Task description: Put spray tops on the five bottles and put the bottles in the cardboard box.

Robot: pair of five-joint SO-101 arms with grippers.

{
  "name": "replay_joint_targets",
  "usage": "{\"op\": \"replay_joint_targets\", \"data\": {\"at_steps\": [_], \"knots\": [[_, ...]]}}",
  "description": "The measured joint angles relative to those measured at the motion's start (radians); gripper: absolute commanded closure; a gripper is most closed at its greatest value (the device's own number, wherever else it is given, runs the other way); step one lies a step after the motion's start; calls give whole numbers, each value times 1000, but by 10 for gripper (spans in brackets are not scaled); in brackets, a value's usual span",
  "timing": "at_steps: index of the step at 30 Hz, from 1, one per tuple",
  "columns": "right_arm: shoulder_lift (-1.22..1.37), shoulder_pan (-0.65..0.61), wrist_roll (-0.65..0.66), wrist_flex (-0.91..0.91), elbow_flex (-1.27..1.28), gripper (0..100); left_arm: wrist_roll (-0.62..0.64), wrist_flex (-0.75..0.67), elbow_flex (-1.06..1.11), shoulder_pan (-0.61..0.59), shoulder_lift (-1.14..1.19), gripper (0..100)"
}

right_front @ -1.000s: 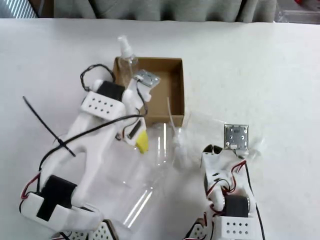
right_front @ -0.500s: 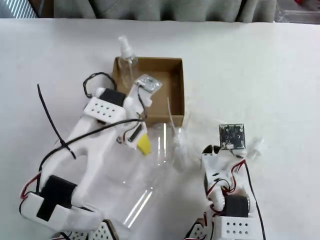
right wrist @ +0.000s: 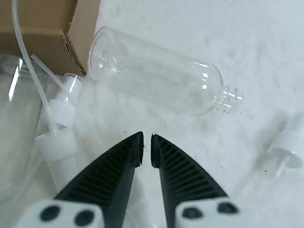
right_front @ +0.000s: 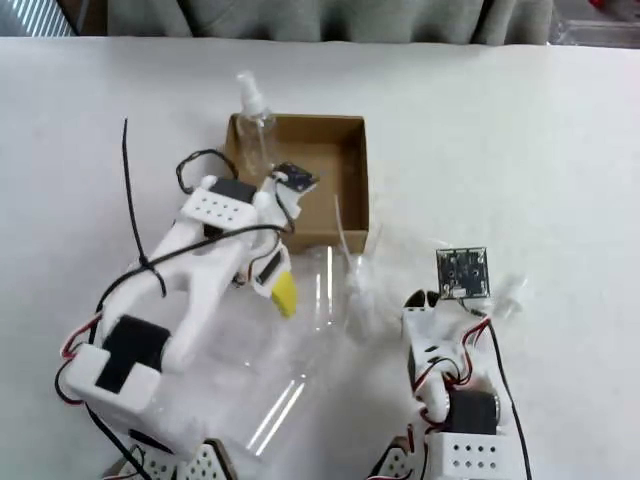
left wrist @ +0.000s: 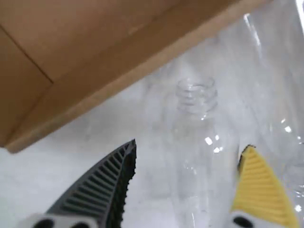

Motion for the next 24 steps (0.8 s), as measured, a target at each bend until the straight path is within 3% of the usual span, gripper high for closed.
{"op": "replay_joint_targets", "data": {"at_steps": [20, 24], "knots": [[0, 0, 0, 0, 0, 981, 0, -64, -107, 0, 192, 670], [0, 0, 0, 0, 0, 981, 0, -58, -137, 0, 212, 741]]}}
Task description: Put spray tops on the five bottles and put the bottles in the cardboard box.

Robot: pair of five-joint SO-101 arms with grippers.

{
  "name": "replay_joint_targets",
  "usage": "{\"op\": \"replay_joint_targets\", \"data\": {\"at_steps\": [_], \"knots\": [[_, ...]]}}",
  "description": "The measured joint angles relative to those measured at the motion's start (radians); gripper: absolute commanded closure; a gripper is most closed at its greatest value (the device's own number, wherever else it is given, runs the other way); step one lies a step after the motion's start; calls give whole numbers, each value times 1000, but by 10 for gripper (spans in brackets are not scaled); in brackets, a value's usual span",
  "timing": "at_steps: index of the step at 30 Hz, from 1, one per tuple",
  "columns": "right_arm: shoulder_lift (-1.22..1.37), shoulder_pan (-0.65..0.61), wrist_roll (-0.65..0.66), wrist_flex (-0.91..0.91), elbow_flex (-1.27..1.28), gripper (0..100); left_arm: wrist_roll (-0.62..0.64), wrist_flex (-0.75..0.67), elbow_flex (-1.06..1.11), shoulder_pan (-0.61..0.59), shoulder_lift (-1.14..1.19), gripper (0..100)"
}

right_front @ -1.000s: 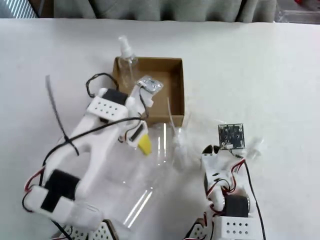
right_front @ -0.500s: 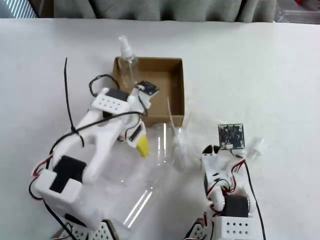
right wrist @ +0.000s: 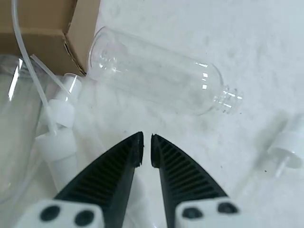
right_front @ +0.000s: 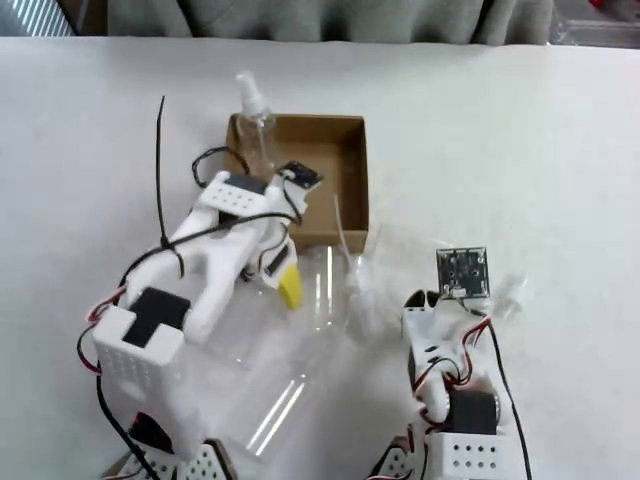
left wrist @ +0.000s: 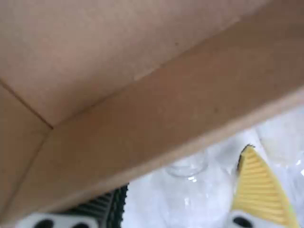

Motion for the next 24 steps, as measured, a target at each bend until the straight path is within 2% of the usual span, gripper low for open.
{"op": "replay_joint_targets", "data": {"at_steps": [5, 7, 13, 21, 24], "knots": [[0, 0, 0, 0, 0, 981, -6, 6, -5, 0, 2, 879], [0, 0, 0, 0, 0, 981, -8, 18, -8, 0, 2, 855], [0, 0, 3, 0, 0, 981, -8, 66, -9, -6, 2, 664], [0, 0, 3, 0, 0, 981, -11, 129, -44, -8, -3, 671], [0, 0, 3, 0, 0, 981, -75, 173, -48, -17, -40, 671]]}}
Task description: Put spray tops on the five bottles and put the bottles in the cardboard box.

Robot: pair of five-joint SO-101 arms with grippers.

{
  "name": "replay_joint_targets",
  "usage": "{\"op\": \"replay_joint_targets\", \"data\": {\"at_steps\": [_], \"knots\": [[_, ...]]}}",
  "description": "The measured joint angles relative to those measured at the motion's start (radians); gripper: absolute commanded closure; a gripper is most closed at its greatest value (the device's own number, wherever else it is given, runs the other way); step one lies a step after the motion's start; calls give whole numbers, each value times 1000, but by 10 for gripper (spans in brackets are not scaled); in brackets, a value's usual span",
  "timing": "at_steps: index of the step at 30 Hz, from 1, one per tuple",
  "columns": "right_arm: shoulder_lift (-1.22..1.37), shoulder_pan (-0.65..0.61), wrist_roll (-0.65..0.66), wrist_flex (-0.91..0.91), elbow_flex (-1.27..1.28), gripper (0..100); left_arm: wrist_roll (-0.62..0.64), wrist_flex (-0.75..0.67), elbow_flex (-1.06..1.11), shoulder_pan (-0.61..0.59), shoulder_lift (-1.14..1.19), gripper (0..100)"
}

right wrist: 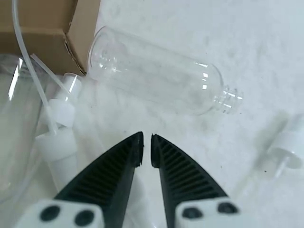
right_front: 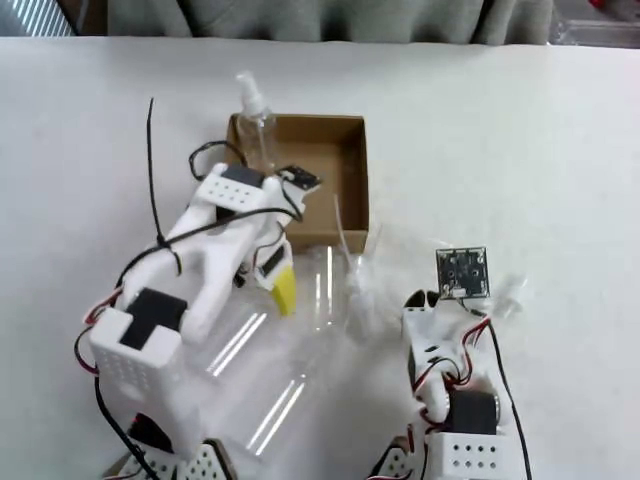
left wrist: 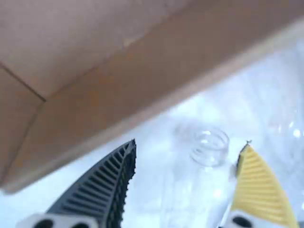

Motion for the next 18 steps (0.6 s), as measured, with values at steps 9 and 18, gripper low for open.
{"op": "replay_joint_targets", "data": {"at_steps": [9, 18], "knots": [[0, 0, 6, 0, 0, 981, -114, 17, 109, 0, -130, 671], [0, 0, 6, 0, 0, 981, -147, 17, 172, -5, -152, 674]]}}
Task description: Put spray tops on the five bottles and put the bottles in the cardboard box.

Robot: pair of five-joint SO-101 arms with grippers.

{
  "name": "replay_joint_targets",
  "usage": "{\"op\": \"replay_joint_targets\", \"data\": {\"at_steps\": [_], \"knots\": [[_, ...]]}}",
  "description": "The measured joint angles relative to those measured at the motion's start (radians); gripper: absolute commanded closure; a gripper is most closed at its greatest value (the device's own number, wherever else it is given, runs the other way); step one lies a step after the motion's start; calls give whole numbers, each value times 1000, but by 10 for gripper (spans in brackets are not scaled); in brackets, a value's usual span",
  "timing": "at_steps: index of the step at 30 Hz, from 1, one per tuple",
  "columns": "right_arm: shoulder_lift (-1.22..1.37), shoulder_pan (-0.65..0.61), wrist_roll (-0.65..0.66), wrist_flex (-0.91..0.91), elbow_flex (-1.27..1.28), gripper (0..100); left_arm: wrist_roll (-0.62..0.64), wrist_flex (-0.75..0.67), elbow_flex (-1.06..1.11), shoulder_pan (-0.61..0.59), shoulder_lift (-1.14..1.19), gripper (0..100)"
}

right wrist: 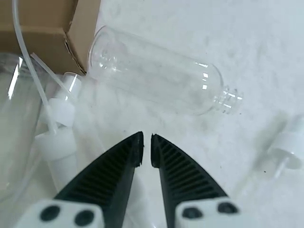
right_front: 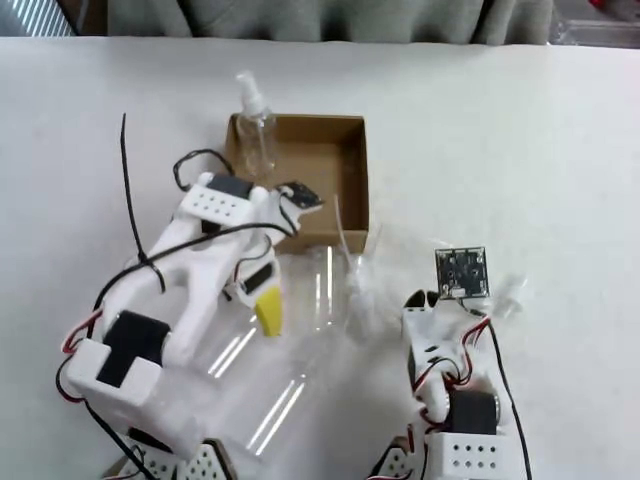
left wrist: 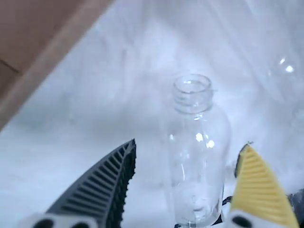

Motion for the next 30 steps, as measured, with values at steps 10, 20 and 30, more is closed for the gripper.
{"op": "replay_joint_targets", "data": {"at_steps": [10, 20, 30], "knots": [[0, 0, 0, 0, 0, 981, -5, -31, 34, 2, 0, 675], [0, 0, 0, 0, 0, 981, 25, -170, 123, 2, 0, 675], [0, 0, 0, 0, 0, 981, 48, -281, 181, 2, -11, 676]]}}
